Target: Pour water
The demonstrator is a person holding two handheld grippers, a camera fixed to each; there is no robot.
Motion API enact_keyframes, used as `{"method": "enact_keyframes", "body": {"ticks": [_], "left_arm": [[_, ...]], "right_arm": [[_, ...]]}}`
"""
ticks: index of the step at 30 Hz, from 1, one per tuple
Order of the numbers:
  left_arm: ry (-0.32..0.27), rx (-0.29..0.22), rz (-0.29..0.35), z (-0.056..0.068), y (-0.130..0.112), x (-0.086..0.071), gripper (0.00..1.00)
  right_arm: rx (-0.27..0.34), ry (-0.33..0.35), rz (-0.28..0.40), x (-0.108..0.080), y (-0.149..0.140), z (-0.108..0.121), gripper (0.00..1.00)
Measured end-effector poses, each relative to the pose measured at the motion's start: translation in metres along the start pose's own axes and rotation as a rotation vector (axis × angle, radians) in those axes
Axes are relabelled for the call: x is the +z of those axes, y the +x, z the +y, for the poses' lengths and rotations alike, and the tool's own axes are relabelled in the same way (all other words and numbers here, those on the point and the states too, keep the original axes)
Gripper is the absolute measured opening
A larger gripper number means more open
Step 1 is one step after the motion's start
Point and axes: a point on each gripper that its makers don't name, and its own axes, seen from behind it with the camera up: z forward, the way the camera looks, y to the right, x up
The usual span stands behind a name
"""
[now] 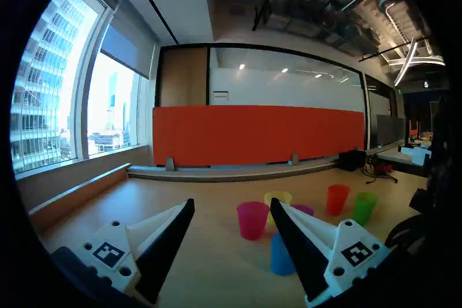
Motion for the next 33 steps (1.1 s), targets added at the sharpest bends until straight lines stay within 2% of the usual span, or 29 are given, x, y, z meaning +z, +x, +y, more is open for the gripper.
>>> {"method": "enact_keyframes", "body": {"ticks": [9,18,24,33], "left_arm": [[0.048,-0.007,0.029,-0.009,0.005,0.000,0.98],[0.068,0.007,0.046,-0.009,0.004,0.003,0.97],[0.089,0.028,0.058,-0.010,0.006,0.005,0.97],[0.094,0.038,0.050,-0.010,-0.011,0.007,0.98]], "right_arm": [[-0.036,-0.054,0.039,-0.009,0.012,0.006,0.99],[-0.013,-0.056,0.028,-0.012,0.012,0.004,0.99],[-0.035,-0.044,0.011,-0.010,0.009,-0.001,0.99],[-0.045,-0.043,0.016,-0.008,0.016,-0.003,0.99]]}}
